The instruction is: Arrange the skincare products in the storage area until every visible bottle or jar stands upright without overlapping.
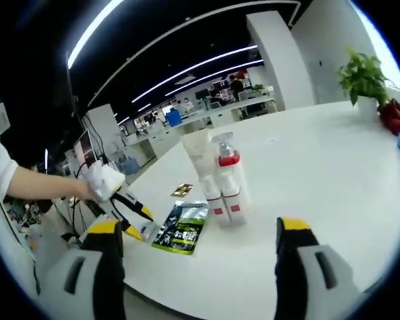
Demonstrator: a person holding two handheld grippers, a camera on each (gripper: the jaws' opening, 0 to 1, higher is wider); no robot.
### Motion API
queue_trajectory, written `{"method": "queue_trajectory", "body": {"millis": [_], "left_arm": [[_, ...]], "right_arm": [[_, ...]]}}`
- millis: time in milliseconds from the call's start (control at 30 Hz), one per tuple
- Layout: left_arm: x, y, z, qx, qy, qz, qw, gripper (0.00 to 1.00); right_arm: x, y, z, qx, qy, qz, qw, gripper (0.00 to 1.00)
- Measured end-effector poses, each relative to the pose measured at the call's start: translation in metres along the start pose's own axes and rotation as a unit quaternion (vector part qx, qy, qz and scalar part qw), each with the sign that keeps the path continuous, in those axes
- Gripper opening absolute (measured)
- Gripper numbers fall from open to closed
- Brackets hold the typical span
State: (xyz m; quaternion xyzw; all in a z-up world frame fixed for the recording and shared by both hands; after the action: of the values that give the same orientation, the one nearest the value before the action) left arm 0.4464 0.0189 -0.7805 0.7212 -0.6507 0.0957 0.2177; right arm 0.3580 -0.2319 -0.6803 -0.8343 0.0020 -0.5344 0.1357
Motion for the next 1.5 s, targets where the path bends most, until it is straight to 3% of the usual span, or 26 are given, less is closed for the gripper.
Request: {"method": "queue_trajectory", "body": {"millis": [567, 1500], "left_arm": [[-0.0043, -0.0065, 0.0031, -0.007, -0.022, 0.011, 0.9997, 0.37], [-0.0046, -0.0068, 0.0059, -0.011, -0.02, 0.003, 0.9997, 0.4]], "right_arm": [[-0.0007, 0.0006, 0.0004, -0.003, -0.002, -0.002, 1.0, 0.95], [-0.0009, 0.001, 0.0004, -0.005, -0.002, -0.002, 1.0, 0.95]]}}
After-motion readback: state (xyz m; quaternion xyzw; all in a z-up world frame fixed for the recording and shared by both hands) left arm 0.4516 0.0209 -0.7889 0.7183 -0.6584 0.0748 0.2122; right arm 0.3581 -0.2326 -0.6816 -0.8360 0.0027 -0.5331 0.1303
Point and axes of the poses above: the point that each gripper's makers call its tool centre point, and the gripper's own axes: z roughly forward along the fingers, y roughly to its right, x roughly out of its top, the point moved 4 cm from there along -z, roughly backward along the fingers, and after that the axes turned 13 degrees about -x, right-handed, at the moved point
